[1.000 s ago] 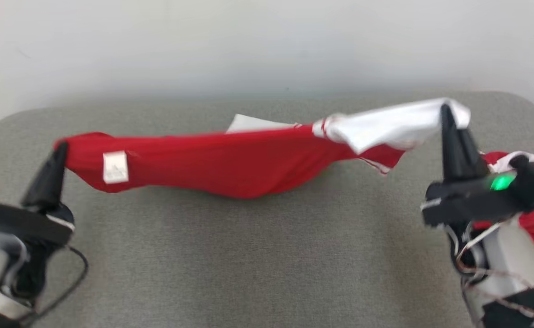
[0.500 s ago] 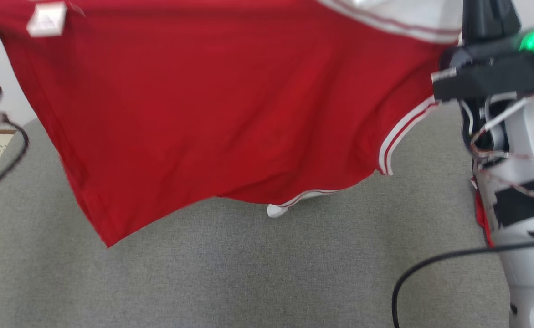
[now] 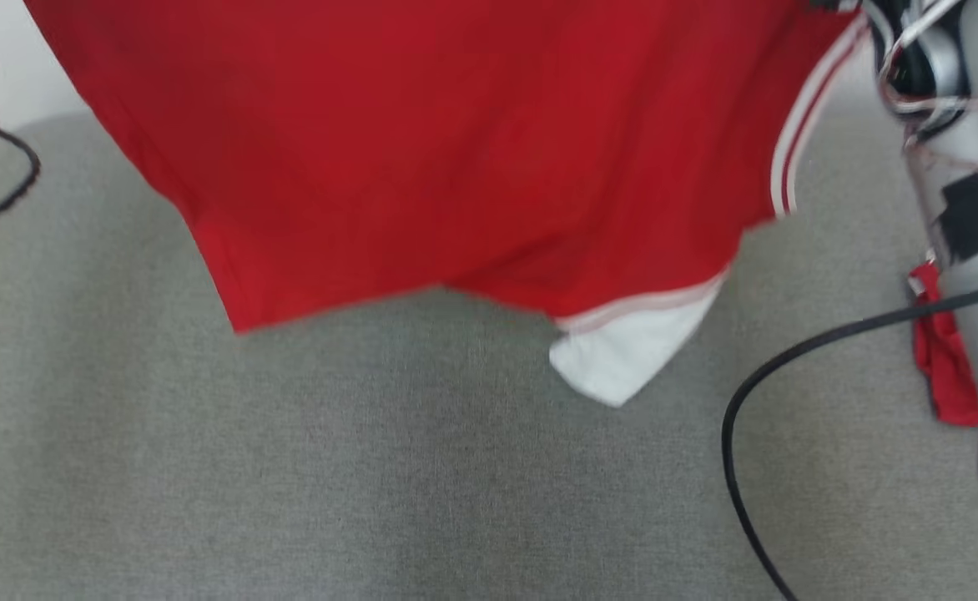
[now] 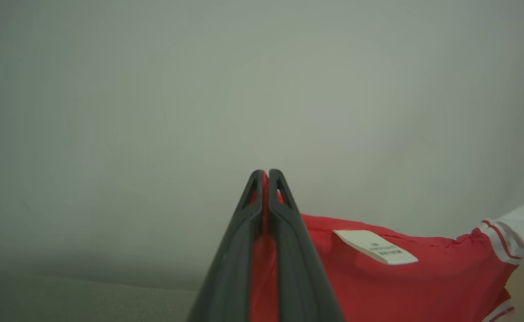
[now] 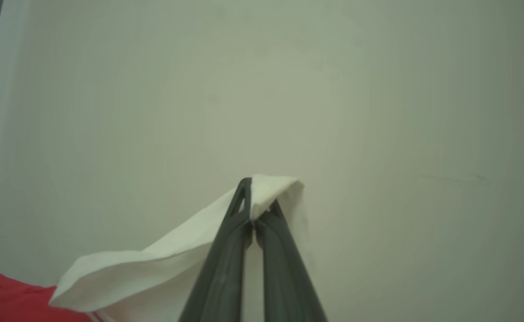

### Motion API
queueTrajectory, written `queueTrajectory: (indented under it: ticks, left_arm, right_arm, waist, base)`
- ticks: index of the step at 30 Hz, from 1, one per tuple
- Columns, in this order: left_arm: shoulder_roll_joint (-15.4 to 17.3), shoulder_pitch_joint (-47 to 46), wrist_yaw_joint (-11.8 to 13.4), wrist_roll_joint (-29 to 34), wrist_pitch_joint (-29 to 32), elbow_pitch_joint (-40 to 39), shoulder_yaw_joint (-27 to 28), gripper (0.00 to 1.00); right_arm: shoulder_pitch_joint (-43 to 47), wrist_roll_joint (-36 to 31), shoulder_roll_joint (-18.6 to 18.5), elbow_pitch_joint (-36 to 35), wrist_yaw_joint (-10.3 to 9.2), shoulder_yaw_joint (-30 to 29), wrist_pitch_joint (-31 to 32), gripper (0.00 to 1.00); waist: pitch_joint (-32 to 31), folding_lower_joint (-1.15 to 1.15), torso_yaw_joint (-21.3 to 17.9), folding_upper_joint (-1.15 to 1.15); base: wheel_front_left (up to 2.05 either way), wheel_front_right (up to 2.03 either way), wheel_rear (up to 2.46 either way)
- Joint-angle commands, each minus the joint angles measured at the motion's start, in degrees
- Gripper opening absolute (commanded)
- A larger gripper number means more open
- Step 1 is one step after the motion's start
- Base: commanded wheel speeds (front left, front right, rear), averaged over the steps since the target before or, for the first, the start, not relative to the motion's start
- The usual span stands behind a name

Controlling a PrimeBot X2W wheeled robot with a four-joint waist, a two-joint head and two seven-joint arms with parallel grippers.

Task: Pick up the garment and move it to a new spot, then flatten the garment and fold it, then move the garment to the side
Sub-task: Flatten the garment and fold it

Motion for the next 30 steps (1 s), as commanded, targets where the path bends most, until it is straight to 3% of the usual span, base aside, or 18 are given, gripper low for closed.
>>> queueTrajectory:
  ticks: [1,11,17,24,30]
  left_arm:
    - [-0.49,-1.88,0.10,0.92,-1.16,0.52,0.31,0.00]
    - [-3.32,-19.92,-0.07,11.73,-15.16,5.09,-0.50,0.00]
    - [-6.51,-28.22,-0.15,13.86,-22.02,8.92,0.20,0.00]
    - [-6.61,-25.43,-0.18,10.43,-22.81,7.41,-2.62,0.00]
    - [-4.66,-18.46,-0.19,6.14,-23.12,4.69,-5.37,0.00]
  right_arm:
    - [-1.73,-0.22,-0.40,0.74,-0.06,0.33,-0.11,0.00]
    - [-22.72,-3.89,-0.79,9.53,-0.06,-1.05,-0.80,0.00]
    - [-32.46,-8.93,0.91,15.24,-0.06,-4.70,-2.94,0.00]
    - [-31.54,-8.57,0.68,15.25,-0.06,-7.99,-3.38,0.00]
    - [-20.62,-1.86,-1.25,8.99,-0.06,-7.54,-3.33,0.00]
  waist:
    - [6.70,-0.01,0.43,-0.01]
    - [22.04,-0.01,1.30,-0.01]
    - [25.03,-0.01,1.40,-0.01]
    - [26.68,-0.01,0.26,-0.01]
    - [25.46,-0.01,-1.21,-0.01]
  base:
    - [0.00,0.00,0.00]
    - [0.00,0.00,0.00]
    - [0.00,0.00,0.00]
    - [0.00,0.00,0.00]
    - [0.00,0.00,0.00]
